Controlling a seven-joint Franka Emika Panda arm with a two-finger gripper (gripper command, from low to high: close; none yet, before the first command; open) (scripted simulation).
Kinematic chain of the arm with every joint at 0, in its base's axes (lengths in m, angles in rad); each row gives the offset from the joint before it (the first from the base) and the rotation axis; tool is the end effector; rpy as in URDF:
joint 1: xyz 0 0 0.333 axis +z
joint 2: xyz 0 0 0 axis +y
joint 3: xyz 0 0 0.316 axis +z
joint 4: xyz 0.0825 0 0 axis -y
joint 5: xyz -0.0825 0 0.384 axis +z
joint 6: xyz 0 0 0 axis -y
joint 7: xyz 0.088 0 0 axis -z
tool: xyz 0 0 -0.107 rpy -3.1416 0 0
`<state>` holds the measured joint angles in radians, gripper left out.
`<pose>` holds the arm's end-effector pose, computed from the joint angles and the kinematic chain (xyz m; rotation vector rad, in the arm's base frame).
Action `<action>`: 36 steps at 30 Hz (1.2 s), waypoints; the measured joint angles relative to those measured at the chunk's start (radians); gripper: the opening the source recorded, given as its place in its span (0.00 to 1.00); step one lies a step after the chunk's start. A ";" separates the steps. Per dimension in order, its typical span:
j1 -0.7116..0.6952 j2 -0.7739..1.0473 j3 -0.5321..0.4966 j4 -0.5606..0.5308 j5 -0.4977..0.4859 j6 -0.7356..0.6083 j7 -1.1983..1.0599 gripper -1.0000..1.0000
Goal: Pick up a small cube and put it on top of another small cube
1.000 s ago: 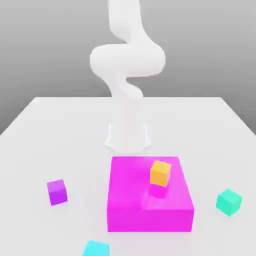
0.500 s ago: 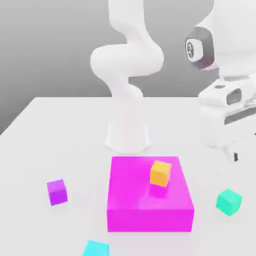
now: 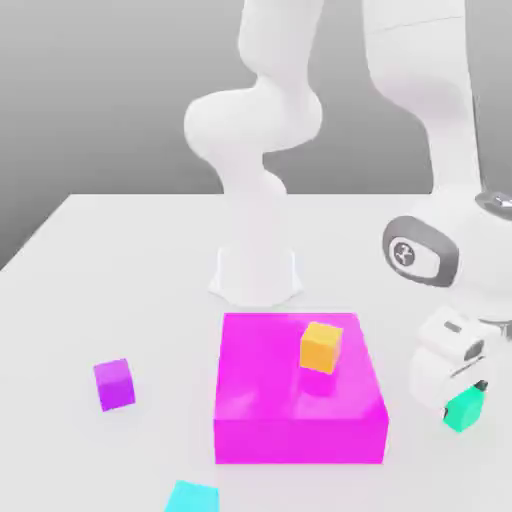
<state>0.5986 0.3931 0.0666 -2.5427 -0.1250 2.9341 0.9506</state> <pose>0.3426 0.2827 0.1276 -3.1302 0.2638 -0.0010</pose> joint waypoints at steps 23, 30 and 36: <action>-0.152 -0.609 -0.058 -0.220 0.223 -0.406 -0.860 0.00; -0.224 -0.860 -0.155 -0.329 0.083 -0.534 -1.165 0.00; -0.233 -0.723 -0.174 -0.384 0.062 -0.339 -1.211 0.00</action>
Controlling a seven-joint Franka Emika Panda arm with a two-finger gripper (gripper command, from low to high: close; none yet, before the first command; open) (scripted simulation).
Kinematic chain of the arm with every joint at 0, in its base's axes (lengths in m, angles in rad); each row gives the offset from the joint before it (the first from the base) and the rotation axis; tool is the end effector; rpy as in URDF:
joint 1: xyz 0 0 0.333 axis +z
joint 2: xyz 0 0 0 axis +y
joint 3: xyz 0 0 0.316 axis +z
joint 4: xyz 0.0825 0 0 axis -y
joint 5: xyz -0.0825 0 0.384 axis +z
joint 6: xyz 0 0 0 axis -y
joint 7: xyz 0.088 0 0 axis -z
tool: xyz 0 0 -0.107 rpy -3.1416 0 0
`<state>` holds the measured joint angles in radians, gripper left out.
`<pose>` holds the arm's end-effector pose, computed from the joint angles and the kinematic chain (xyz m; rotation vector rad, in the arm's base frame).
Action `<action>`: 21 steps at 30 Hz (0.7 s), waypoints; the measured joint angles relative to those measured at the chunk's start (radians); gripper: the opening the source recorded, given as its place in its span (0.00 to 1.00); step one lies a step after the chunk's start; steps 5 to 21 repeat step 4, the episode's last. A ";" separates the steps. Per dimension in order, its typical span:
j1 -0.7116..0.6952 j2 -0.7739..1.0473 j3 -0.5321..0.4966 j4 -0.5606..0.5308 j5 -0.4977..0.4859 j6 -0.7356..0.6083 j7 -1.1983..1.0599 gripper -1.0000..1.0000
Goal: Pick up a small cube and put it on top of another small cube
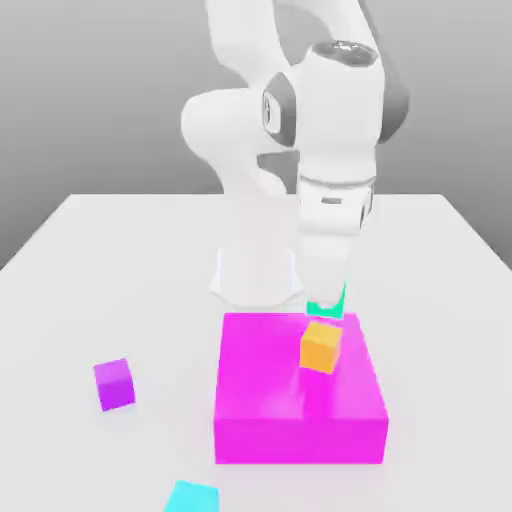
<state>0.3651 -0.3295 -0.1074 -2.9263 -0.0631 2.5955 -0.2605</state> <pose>0.3207 0.0902 0.2654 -3.0094 -0.8947 0.0033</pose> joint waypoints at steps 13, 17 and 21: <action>0.001 0.026 -0.003 -0.006 -0.002 0.031 0.000 1.00; 0.001 0.026 -0.003 -0.006 -0.002 0.031 0.000 1.00; 0.001 0.026 -0.003 -0.006 -0.002 0.031 0.000 1.00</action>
